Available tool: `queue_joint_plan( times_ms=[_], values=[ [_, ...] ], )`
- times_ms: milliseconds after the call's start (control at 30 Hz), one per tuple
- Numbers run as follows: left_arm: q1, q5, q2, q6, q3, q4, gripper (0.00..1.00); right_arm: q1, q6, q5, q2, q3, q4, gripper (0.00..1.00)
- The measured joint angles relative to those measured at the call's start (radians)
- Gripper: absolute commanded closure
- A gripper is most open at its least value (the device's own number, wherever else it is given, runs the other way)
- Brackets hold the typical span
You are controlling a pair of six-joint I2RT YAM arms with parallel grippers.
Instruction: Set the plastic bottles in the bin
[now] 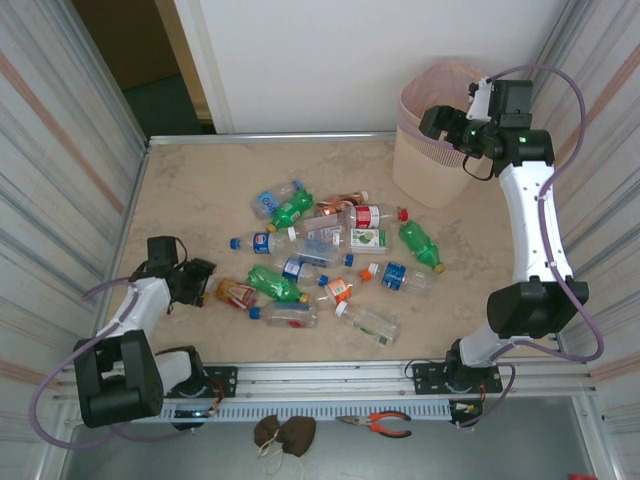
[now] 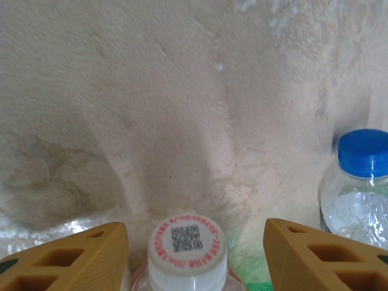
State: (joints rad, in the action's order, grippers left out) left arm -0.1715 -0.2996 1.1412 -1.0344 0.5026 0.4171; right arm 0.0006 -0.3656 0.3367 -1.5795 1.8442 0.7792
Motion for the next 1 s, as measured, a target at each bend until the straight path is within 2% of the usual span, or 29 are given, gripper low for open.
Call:
queue_joint_plan(
  times_ms=[300, 567, 1000],
  values=[
    [-0.005, -0.045, 0.050, -0.003, -0.017, -0.060, 0.50, 0.007, 0.000, -0.005, 0.010, 0.000, 0.007, 0.11],
    [-0.005, -0.065, 0.060, -0.004, -0.026, -0.079, 0.49, 0.014, 0.000, -0.009, 0.010, -0.001, 0.007, 0.11],
    [-0.003, -0.067, 0.011, -0.019, -0.047, -0.075, 0.65, 0.020, 0.000, -0.027, 0.030, -0.026, 0.008, 0.11]
  ],
)
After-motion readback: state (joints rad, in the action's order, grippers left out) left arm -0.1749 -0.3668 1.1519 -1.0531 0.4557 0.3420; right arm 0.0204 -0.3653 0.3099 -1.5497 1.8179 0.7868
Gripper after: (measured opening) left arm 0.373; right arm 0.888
